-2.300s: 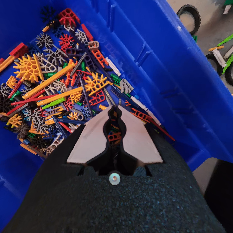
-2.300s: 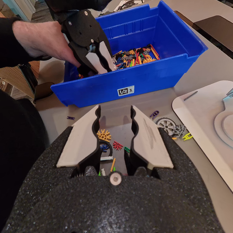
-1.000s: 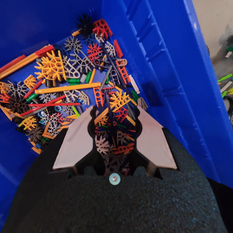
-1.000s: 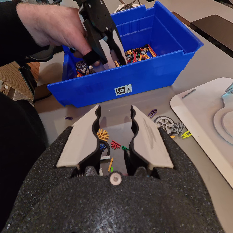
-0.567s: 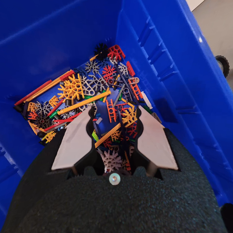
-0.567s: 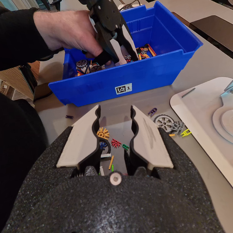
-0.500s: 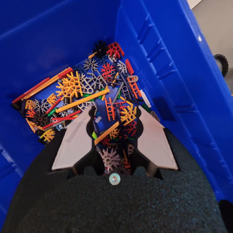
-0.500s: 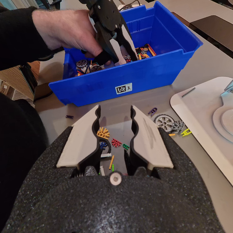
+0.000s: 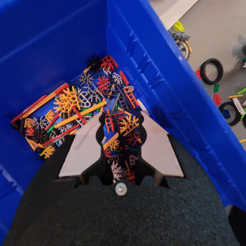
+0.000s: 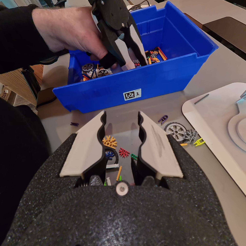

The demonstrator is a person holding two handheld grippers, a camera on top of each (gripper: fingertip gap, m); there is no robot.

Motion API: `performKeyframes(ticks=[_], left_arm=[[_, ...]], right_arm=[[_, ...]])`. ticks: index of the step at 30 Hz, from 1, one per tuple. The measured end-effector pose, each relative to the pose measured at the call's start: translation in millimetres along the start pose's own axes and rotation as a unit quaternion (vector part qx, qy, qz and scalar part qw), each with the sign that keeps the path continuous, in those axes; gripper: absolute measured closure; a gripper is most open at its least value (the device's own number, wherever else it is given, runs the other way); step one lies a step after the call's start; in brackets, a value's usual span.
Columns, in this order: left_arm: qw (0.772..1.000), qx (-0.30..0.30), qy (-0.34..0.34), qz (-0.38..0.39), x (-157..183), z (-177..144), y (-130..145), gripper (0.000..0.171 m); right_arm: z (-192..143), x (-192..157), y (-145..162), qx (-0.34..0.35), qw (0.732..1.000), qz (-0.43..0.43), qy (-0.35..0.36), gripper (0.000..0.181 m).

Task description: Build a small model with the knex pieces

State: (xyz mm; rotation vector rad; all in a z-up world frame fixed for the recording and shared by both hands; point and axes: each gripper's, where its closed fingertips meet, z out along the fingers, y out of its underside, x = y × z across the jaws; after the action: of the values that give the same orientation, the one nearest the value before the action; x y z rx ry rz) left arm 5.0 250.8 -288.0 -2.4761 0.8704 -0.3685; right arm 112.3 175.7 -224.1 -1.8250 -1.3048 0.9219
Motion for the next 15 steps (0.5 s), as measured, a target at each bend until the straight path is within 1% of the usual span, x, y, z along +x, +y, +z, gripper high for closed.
performKeyframes(ticks=[6, 9, 13, 15], left_arm=[[1.000, -0.011, 0.007, 0.026, 3, 16, -7, 0.128], [0.999, -0.039, 0.013, 0.021, 4, 23, 2, 0.129], [0.998, -0.053, 0.024, 0.015, 8, 17, 8, 0.135], [0.998, -0.048, 0.020, 0.022, 7, 15, 6, 0.135]], right_arm=[[1, 1, 0, 0.000, 1.000, 0.001, 0.002, 0.134], [0, 2, 1, 0.000, 1.000, 0.004, 0.005, 0.134], [-1, 5, 3, -0.001, 1.000, 0.008, 0.008, 0.134], [0, 5, 3, 0.000, 1.000, 0.009, 0.006, 0.134]])
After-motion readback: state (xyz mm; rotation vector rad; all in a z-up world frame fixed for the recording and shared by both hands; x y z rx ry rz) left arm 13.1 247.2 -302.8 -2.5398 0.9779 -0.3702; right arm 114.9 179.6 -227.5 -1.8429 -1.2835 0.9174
